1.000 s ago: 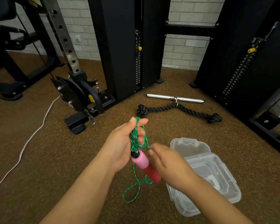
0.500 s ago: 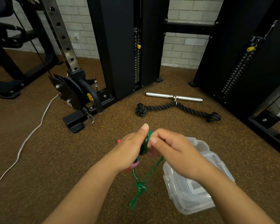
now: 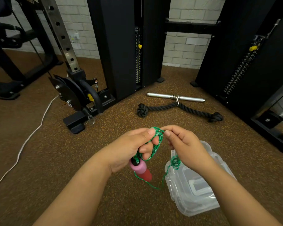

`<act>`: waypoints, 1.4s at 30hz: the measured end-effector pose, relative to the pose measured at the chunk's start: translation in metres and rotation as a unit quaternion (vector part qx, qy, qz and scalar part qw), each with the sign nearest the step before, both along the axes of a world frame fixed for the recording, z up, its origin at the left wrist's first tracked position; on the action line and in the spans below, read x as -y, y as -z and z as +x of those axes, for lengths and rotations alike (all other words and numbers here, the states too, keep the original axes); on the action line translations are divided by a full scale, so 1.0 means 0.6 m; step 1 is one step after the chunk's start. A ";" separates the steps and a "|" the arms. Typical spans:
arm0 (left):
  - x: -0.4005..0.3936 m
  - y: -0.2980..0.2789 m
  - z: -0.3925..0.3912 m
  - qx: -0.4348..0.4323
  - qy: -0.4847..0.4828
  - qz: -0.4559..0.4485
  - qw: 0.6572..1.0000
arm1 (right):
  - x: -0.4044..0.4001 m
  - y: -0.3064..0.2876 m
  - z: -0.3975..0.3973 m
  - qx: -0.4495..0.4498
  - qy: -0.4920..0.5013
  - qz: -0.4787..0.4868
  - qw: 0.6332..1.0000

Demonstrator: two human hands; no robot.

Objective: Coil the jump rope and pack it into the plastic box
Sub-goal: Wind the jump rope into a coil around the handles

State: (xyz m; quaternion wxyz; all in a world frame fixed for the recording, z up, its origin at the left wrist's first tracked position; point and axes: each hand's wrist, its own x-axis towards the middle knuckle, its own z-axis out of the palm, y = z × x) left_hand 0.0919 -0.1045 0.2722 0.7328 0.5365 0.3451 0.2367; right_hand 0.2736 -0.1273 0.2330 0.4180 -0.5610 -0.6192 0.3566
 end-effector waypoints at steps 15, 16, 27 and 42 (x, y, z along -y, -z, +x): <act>-0.019 0.020 -0.005 0.113 -0.240 -0.064 0.962 | 0.036 0.021 -0.059 0.272 -0.111 0.009 0.956; -0.017 0.017 -0.002 0.088 -0.236 -0.053 0.966 | 0.039 0.018 -0.062 0.287 -0.119 0.019 0.950; 0.002 0.023 -0.014 -0.203 0.016 0.081 0.976 | 0.033 -0.066 -0.035 0.057 -0.096 0.007 0.994; -0.015 0.015 -0.022 -0.026 -0.054 0.015 0.998 | 0.019 -0.048 -0.003 -0.229 -0.075 -0.268 0.933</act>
